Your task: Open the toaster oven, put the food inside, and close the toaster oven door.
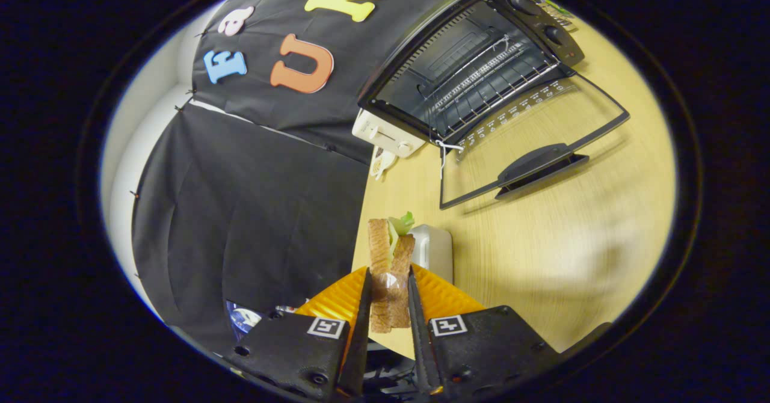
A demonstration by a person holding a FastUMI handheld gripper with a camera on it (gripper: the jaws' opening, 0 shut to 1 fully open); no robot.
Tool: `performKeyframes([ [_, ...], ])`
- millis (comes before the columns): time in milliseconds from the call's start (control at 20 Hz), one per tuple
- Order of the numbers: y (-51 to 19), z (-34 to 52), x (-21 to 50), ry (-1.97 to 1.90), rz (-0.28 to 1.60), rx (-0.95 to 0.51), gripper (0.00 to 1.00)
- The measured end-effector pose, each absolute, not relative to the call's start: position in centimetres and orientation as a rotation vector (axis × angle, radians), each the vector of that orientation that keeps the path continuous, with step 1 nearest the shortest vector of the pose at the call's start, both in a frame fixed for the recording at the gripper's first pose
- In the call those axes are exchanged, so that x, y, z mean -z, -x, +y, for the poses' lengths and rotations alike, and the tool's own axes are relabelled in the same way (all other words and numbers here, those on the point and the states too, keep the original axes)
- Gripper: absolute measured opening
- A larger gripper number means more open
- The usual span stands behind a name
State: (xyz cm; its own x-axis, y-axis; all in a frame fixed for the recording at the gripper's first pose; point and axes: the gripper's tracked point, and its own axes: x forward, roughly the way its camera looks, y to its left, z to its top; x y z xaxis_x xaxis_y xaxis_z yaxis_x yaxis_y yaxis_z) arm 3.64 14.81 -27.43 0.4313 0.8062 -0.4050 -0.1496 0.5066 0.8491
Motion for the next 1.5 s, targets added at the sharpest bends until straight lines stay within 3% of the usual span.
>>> performKeyframes([
  [400, -8.5, 11.3, 26.1, -1.119, 0.731, -0.649, 0.38],
  [750, -15.5, 5.9, 24.5, -1.255, 0.293, -0.439, 0.38],
  [1250, -28.7, 6.2, 26.6, -1.314, 0.280, -0.261, 0.38],
  [1500, -33.2, 7.0, 27.2, -1.085, 0.297, -0.211, 0.38],
])
